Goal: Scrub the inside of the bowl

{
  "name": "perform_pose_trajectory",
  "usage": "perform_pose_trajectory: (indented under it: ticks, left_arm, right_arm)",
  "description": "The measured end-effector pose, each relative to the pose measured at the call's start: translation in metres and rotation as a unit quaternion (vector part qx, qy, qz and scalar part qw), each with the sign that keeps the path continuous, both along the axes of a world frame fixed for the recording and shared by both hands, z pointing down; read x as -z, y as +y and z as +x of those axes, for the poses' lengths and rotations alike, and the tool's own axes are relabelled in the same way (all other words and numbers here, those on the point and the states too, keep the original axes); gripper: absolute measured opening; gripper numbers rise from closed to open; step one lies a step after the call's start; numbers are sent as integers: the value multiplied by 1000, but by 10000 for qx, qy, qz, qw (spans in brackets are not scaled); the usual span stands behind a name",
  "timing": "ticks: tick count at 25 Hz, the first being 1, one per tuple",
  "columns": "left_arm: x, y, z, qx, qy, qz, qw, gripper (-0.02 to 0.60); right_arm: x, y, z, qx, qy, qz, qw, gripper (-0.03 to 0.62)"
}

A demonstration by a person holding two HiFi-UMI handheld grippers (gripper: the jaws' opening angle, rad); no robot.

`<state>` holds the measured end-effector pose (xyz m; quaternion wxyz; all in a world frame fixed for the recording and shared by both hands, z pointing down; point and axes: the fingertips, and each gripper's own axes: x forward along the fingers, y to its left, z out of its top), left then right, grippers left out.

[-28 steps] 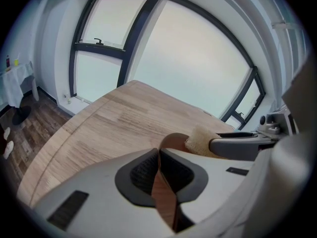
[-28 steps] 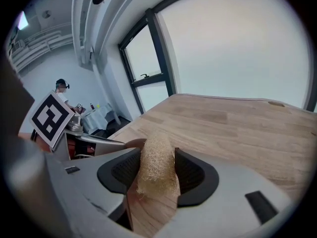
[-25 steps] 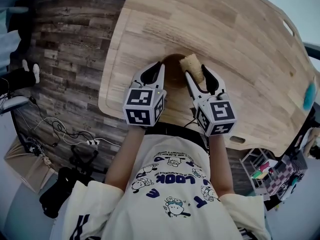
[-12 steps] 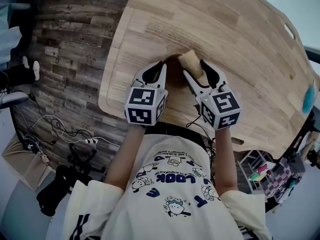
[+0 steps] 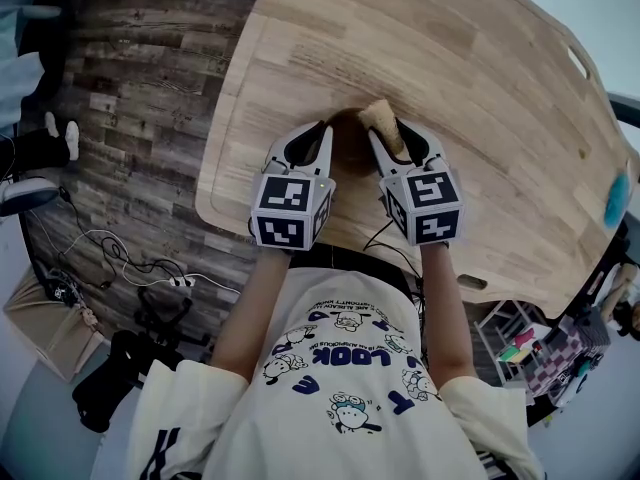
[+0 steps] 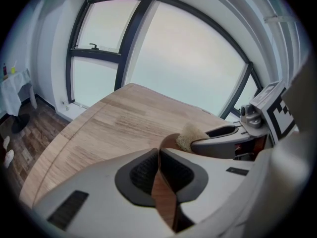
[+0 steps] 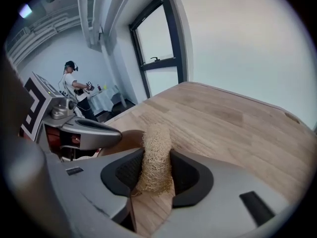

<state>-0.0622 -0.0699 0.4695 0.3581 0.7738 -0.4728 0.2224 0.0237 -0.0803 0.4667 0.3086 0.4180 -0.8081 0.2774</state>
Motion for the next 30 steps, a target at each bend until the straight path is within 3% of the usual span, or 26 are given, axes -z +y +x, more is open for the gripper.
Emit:
perform_pose_trajectory:
  ticks: [9, 15, 18, 21, 23, 25, 27, 30]
  left_arm:
    - [-1, 6, 0, 459, -66, 55, 9989, 43]
    - [-2, 13, 0, 1055, 35, 10, 9944, 45]
    - [-2, 14, 0, 1102, 56, 12, 9939, 44]
    - [-3, 14, 1, 1025, 247, -39, 9944, 47]
    - [-3, 14, -1, 945, 419, -120, 9946, 111]
    - [-2, 12, -6, 785, 447, -116, 9958, 130]
    - [2, 8, -9, 411, 308, -1, 9987, 130]
    - [7, 3, -4, -562, -88, 184, 9982, 128]
  right_arm:
    - [-3, 0, 7, -452, 638, 50, 9969, 133]
    - [-6, 8, 16, -1006, 737, -291, 9918, 135]
    - [-7, 8, 16, -1051, 697, -314, 9915, 133]
    - [-6, 6, 15, -804, 766, -233, 9935, 132]
    - [-5, 6, 12, -557, 821, -157, 9949, 130]
    - [-4, 6, 6, -235, 860, -38, 9960, 130]
    - [-3, 7, 0, 173, 952, 122, 9952, 130]
    - [-3, 9, -10, 774, 1106, 352, 9902, 130]
